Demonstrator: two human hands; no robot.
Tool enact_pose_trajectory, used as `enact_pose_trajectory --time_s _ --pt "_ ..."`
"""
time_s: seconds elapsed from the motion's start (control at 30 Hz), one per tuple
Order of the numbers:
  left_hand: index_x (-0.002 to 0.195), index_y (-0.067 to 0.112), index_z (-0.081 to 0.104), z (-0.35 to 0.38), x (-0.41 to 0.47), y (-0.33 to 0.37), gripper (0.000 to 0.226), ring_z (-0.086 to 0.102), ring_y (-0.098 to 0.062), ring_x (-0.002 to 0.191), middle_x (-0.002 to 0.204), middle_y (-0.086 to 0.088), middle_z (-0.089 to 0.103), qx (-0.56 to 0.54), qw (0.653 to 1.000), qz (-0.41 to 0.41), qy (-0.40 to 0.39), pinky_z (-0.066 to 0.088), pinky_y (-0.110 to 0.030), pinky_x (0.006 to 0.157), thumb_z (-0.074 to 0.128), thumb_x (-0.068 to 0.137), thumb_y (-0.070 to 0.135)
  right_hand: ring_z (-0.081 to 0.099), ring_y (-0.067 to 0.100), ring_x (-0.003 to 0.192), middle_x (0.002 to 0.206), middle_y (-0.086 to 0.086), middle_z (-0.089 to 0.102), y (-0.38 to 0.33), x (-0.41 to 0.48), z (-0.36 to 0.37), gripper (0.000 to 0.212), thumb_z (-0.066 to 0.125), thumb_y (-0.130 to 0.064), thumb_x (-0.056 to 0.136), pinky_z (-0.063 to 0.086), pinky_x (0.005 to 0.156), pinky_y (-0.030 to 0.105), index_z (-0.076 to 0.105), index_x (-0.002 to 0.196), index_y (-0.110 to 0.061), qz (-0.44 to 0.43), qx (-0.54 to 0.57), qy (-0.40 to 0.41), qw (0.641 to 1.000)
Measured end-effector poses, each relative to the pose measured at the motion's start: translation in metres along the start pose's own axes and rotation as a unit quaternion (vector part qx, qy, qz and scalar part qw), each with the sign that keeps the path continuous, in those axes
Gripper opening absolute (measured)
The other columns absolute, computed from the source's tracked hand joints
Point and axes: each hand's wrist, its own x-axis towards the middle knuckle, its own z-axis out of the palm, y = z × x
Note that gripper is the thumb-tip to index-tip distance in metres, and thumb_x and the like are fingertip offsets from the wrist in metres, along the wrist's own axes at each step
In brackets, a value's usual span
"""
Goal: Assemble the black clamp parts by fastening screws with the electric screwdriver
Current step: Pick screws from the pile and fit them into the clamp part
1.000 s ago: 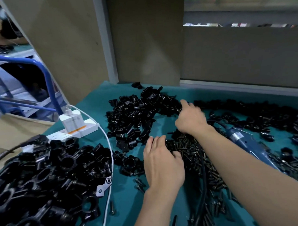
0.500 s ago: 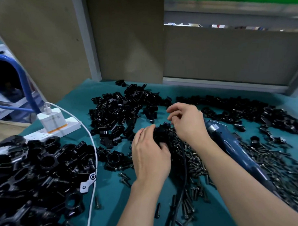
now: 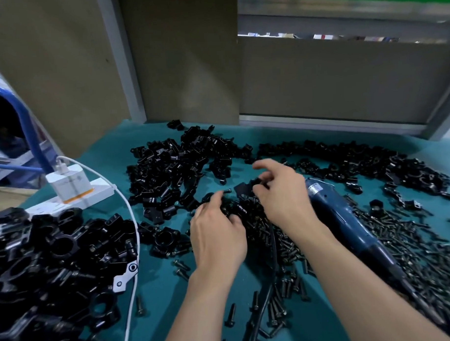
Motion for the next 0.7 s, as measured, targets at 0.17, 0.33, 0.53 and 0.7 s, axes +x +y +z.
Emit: enact_pose_trajectory --time_s 0.17,0.33,0.53,0.7 --pt "0.149 0.043 0.048 -0.009 -0.012 0.013 0.071 0.056 -0.002 0.119 0.118 0.027 0.065 -0.108 0.989 0.102 0.02 0.041 -0.023 0.103 0.066 0.084 0.025 0.072 0.01 0.069 0.08 -0.005 0.075 0.018 -0.051 -0.024 0.028 0.077 -0.002 0.085 0.059 0.071 0.028 0.074 0.089 -0.03 0.068 0.249 0.088 0.962" --pt "0.13 0.057 0.063 -0.009 -0.023 0.019 0.066 0.07 -0.002 0.084 0.086 0.022 0.075 -0.198 0.949 0.168 -0.18 0.048 -0.012 0.076 0.068 0.069 0.033 0.074 0.01 0.088 0.092 -0.006 0.078 0.037 -0.08 -0.036 0.052 0.069 0.014 0.084 0.057 0.078 0.021 0.075 0.099 -0.034 0.027 0.29 0.038 0.956" --pt "0.116 0.06 0.066 -0.001 -0.02 0.021 0.041 0.074 -0.015 0.087 0.085 0.008 0.079 -0.221 0.935 0.141 -0.24 0.055 -0.038 0.092 0.071 0.082 0.037 0.072 0.008 0.1 0.098 -0.015 0.077 0.044 -0.081 -0.043 0.058 0.066 0.014 0.08 0.057 0.088 0.024 0.072 0.102 -0.04 -0.03 0.236 0.067 0.969" --pt "0.124 0.046 0.066 0.01 -0.02 0.025 0.045 0.076 -0.03 0.089 0.096 -0.011 0.08 -0.333 0.906 0.08 -0.248 0.061 -0.046 0.081 0.062 0.099 0.009 0.071 -0.003 0.085 0.093 -0.022 0.076 0.039 -0.083 -0.034 0.018 0.073 -0.032 0.085 0.055 0.074 0.016 0.07 0.101 -0.04 0.025 0.252 0.042 0.967"
